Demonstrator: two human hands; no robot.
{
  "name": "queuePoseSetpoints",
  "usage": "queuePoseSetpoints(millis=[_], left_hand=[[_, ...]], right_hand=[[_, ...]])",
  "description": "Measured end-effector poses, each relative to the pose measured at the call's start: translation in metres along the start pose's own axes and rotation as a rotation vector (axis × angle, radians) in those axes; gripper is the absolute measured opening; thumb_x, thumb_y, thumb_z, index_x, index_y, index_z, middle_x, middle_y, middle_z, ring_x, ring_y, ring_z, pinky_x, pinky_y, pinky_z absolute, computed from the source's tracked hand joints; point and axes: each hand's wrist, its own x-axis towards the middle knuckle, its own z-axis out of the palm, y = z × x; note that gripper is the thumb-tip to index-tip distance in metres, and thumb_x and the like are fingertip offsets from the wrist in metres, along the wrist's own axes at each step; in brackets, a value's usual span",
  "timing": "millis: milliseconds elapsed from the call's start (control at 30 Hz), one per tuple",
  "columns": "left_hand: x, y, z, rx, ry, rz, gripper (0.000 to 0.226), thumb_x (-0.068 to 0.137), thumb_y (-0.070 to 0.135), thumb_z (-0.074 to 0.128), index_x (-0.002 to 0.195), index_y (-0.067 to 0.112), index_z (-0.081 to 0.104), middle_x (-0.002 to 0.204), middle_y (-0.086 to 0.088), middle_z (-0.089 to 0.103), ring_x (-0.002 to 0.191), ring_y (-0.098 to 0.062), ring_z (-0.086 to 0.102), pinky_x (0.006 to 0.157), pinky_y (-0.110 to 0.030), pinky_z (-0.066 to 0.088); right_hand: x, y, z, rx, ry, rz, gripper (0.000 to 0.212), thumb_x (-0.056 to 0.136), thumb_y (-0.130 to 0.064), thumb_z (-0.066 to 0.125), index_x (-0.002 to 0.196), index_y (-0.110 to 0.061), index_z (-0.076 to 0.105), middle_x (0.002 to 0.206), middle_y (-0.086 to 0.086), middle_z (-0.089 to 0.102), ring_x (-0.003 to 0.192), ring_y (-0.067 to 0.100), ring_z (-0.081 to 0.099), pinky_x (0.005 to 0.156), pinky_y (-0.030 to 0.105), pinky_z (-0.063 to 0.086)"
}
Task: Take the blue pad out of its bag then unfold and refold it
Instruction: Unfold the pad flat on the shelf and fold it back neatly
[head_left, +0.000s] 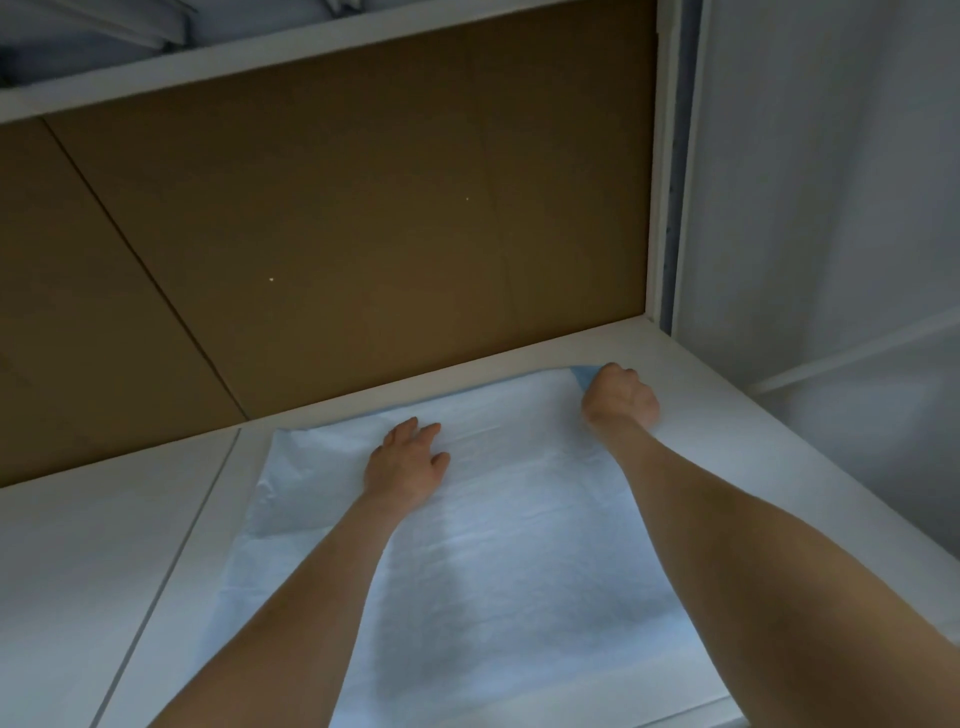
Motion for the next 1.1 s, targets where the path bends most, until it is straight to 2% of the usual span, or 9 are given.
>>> queuePoseSetpoints(millis=[200, 367, 433, 500, 567, 633, 700, 800, 1100], left_hand=[[-0.003, 0.002, 0.008, -0.02, -0.07, -0.046, 0.058, 0.098, 0.051, 0.027, 0.151, 0.032, 0.012, 0.16, 0.0, -0.002, 0.148, -0.019, 0.0, 0.119, -0.045, 0.007], [-0.014, 0.003, 0.009, -0.031, -0.07, -0.047, 0.056, 0.099, 0.052, 0.021, 0.151, 0.034, 0.011, 0.161, 0.0, -0.001, 0.148, -0.018, -0.001, 0.119, -0.047, 0.003], [-0.019, 0.006, 0.004, -0.048, -0.077, -0.023, 0.056, 0.099, 0.053, 0.02, 0.151, 0.036, 0.011, 0.161, 0.003, -0.001, 0.148, -0.016, -0.002, 0.119, -0.048, 0.001], [-0.024, 0.01, 0.002, -0.047, -0.107, -0.011, 0.057, 0.097, 0.056, 0.02, 0.15, 0.039, 0.01, 0.161, 0.005, -0.002, 0.148, -0.016, -0.003, 0.118, -0.05, -0.001], [-0.031, 0.014, 0.004, -0.029, -0.14, -0.007, 0.058, 0.096, 0.059, 0.018, 0.15, 0.04, 0.008, 0.161, 0.005, -0.003, 0.148, -0.016, -0.004, 0.118, -0.051, -0.001], [-0.04, 0.015, 0.009, 0.015, -0.153, 0.003, 0.059, 0.096, 0.059, 0.016, 0.151, 0.039, 0.005, 0.16, 0.006, -0.005, 0.148, -0.016, -0.004, 0.118, -0.051, -0.002], [-0.049, 0.01, 0.012, 0.041, -0.142, 0.009, 0.059, 0.096, 0.058, 0.014, 0.151, 0.039, 0.002, 0.16, 0.007, -0.007, 0.148, -0.015, -0.004, 0.118, -0.051, -0.002], [-0.057, 0.002, 0.012, 0.038, -0.149, -0.008, 0.059, 0.096, 0.059, 0.012, 0.151, 0.039, 0.0, 0.16, 0.007, -0.008, 0.148, -0.016, -0.005, 0.118, -0.051, -0.002], [-0.069, -0.006, 0.007, 0.02, -0.186, -0.055, 0.06, 0.097, 0.057, 0.017, 0.151, 0.035, 0.003, 0.16, 0.005, -0.007, 0.148, -0.02, -0.004, 0.116, -0.053, 0.001]], right_hand=[[0.001, 0.001, 0.004, 0.154, 0.037, 0.07, 0.038, 0.097, -0.011, 0.044, 0.133, 0.0, 0.039, 0.133, 0.017, 0.045, 0.117, 0.036, 0.053, 0.092, 0.041, 0.045], [-0.007, -0.001, 0.0, 0.077, 0.024, 0.039, 0.042, 0.094, -0.008, 0.048, 0.134, -0.004, 0.036, 0.139, 0.015, 0.031, 0.113, 0.034, 0.053, 0.084, 0.038, 0.047], [-0.016, 0.0, -0.002, -0.085, 0.105, -0.067, 0.043, 0.093, -0.008, 0.047, 0.135, -0.008, 0.037, 0.137, 0.015, 0.033, 0.117, 0.032, 0.045, 0.087, 0.037, 0.045], [-0.029, -0.004, 0.002, -0.208, 0.136, -0.292, 0.044, 0.094, -0.011, 0.042, 0.137, -0.011, 0.038, 0.138, 0.014, 0.036, 0.123, 0.032, 0.039, 0.095, 0.039, 0.039], [-0.049, -0.009, 0.015, -0.217, 0.011, -0.516, 0.044, 0.097, -0.023, 0.04, 0.141, -0.017, 0.038, 0.144, 0.01, 0.037, 0.133, 0.03, 0.033, 0.105, 0.041, 0.032], [-0.066, -0.005, 0.028, -0.239, -0.155, -0.607, 0.047, 0.1, -0.037, 0.033, 0.144, -0.022, 0.035, 0.15, 0.005, 0.032, 0.142, 0.028, 0.022, 0.114, 0.041, 0.022], [-0.069, 0.006, 0.029, -0.313, -0.161, -0.502, 0.047, 0.102, -0.033, 0.025, 0.147, -0.02, 0.032, 0.154, 0.007, 0.025, 0.145, 0.03, 0.013, 0.117, 0.044, 0.013], [-0.072, 0.012, 0.013, -0.456, -0.149, -0.326, 0.054, 0.098, -0.016, 0.03, 0.151, -0.009, 0.023, 0.159, 0.012, 0.011, 0.147, 0.035, 0.0, 0.118, 0.052, 0.002], [-0.086, 0.021, 0.0, -0.15, -0.041, -0.21, 0.046, 0.093, -0.011, 0.042, 0.139, -0.01, 0.038, 0.144, 0.014, 0.031, 0.134, 0.033, 0.029, 0.105, 0.042, 0.032]])
